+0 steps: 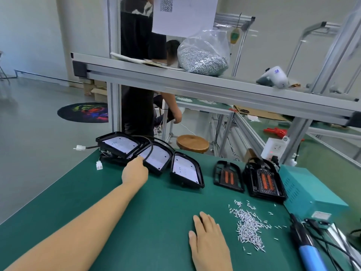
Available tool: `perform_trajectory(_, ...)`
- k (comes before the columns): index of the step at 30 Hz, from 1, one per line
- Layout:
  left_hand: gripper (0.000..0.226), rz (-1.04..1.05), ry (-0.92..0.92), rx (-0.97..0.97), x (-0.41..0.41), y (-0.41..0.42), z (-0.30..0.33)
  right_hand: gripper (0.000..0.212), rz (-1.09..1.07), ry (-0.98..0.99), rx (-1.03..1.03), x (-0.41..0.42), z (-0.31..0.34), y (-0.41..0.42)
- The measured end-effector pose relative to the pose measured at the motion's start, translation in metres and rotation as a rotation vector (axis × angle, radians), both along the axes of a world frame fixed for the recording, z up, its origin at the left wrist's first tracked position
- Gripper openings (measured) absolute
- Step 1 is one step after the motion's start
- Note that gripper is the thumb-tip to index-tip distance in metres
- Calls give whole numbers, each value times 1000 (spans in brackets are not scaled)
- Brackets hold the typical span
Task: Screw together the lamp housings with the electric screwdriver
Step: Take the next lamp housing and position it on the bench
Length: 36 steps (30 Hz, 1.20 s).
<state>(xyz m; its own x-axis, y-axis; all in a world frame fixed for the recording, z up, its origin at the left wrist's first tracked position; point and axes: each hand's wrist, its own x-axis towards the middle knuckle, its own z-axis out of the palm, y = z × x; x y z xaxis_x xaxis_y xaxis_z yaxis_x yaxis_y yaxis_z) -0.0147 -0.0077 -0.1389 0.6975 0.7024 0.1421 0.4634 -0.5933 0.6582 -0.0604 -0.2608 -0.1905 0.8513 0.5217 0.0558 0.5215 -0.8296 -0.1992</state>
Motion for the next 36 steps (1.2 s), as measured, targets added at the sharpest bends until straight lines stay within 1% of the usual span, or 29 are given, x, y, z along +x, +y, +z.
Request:
perform_trajectory(2, 37, -11, -143, -119, -1, -1, 0, 55, -9, 42, 50, 12, -4, 2)
perform_trajectory(4, 39, -47, -282, -229, -5, -3, 0, 53, -49, 4, 105, 23, 3, 6)
perform_trajectory(6, 43, -76, -365, -282, -13, -5, -2, 52, -126, -36, 186, 34, 16, 13)
perform_trajectory(10, 47, -103, -445, -330, -33, -12, -15, 52, -223, -30, 322, 61, 35, 28)
perform_trajectory(14, 46, -97, -458, -349, -46, -17, -32, 60, -291, 113, 408, 86, 44, 44)
perform_trajectory(16, 47, -72, -451, -372, -47, -13, -34, 62, -366, 258, 510, 100, 45, 53)
perform_trajectory(18, 48, -42, -395, -360, -47, -7, -33, 59, -481, 444, 657, 114, 43, 61)
perform_trajectory(20, 50, -36, -292, -307, -48, -1, -31, 41, -554, 560, 754, 123, 39, 66)
perform_trajectory(21, 51, -42, -252, -292, -49, 2, -31, 31, -573, 586, 788, 126, 38, 67)
perform_trajectory(23, 52, -61, -224, -310, -50, 7, -35, 21, -606, 607, 821, 131, 36, 69)
perform_trajectory(26, 50, -68, -259, -380, -50, 9, -39, 10, -652, 649, 886, 135, 37, 71)
perform_trajectory(28, 51, -54, -305, -417, -49, 10, -41, 7, -684, 676, 980, 134, 37, 70)
perform_trajectory(30, 52, -40, -292, -401, -50, 12, -42, 4, -715, 687, 1108, 133, 34, 65)
perform_trajectory(32, 53, -51, -228, -313, -53, 12, -42, 8, -727, 685, 1229, 134, 33, 57)
perform_trajectory(36, 49, -83, -28, 15, -56, 5, -36, 14, -704, 660, 1413, 141, 46, 46)
